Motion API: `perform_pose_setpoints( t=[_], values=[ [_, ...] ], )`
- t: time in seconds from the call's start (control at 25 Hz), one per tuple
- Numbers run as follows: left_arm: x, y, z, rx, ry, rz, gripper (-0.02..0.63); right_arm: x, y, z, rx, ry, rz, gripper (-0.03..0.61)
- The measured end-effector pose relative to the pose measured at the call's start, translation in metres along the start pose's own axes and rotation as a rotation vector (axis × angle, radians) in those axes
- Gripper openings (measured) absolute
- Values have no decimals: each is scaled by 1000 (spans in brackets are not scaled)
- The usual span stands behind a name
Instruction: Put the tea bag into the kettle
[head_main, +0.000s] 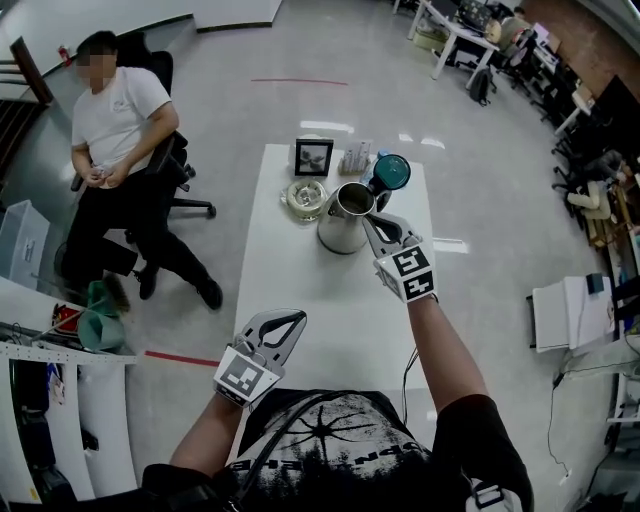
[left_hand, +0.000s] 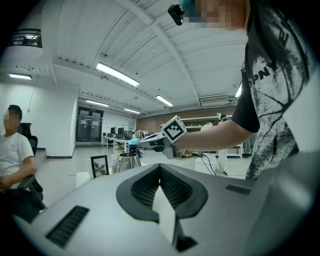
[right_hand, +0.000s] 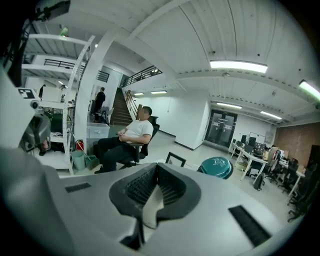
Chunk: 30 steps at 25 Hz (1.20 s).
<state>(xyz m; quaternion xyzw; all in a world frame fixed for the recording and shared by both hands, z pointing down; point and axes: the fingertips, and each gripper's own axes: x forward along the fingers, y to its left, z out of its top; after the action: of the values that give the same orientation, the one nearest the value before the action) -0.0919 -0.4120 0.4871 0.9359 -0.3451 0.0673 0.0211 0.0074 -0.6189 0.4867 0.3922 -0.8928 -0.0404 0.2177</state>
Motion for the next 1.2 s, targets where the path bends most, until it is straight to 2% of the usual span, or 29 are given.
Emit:
perform_pose_setpoints(
  t=[0.28, 0.52, 0.72, 1.08, 1.2],
  values=[
    [4, -8, 11, 32, -16, -16, 8, -64, 42, 2, 19, -100, 54, 11],
    [6, -24, 16, 42, -24, -28, 8, -112, 75, -17, 49, -115, 66, 11],
    [8, -42, 21, 48, -34, -26, 8, -159, 93, -29, 66, -179, 86, 11],
    [14, -91, 32, 33, -58, 27, 8, -234, 107, -39, 48, -274, 164, 11],
    [17, -116, 37, 31, -66, 45, 8, -257, 109, -41, 10, -293, 205, 11]
  ],
)
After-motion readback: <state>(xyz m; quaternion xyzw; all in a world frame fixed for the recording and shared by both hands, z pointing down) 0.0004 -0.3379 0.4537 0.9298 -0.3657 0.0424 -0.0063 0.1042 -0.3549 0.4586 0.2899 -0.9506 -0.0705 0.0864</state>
